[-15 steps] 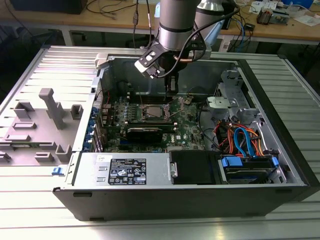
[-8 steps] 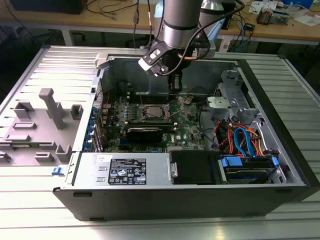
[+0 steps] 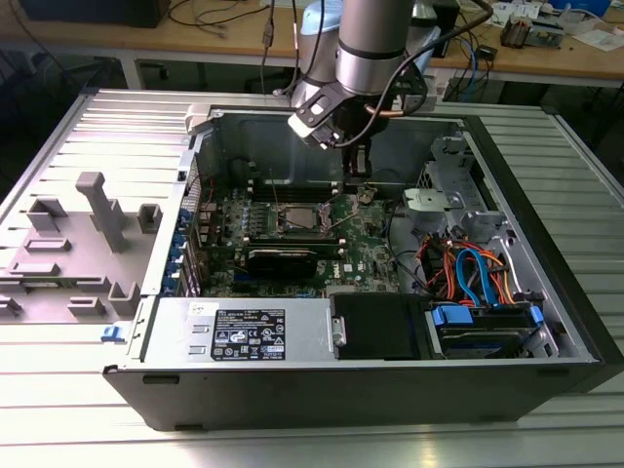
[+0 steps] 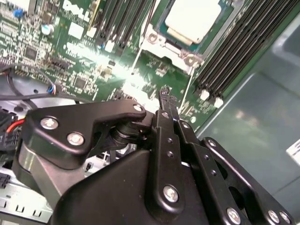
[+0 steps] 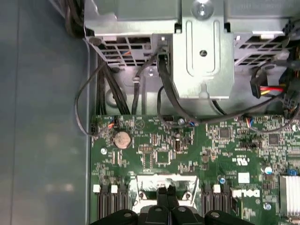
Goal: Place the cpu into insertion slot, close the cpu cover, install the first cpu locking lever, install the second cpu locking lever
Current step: 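Close the cpu cover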
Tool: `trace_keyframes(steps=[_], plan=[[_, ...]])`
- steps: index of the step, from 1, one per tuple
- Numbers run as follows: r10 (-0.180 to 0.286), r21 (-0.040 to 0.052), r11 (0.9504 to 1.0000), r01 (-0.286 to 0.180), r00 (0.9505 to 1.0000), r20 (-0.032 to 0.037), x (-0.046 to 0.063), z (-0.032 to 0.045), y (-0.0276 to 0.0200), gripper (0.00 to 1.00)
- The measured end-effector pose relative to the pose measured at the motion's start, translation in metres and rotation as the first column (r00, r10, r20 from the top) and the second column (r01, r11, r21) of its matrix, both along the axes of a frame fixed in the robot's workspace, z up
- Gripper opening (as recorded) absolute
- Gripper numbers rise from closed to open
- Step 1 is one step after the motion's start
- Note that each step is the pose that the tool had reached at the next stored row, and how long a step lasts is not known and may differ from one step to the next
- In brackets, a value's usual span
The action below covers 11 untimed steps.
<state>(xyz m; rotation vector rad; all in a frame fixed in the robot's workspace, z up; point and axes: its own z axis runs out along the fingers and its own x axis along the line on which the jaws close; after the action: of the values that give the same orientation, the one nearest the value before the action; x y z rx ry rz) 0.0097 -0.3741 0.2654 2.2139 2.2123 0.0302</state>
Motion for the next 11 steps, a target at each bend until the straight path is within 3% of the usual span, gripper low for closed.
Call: trace_keyframes(steps=[3,11], plan=[[0.0,0.0001,1.0,0.0,1.0,0.0,0.0066,0.0,0.0004,0.11],[0.0,0.0001,1.0,0.0,1.0,0.0,0.0084,0.0,0.0004,0.11]])
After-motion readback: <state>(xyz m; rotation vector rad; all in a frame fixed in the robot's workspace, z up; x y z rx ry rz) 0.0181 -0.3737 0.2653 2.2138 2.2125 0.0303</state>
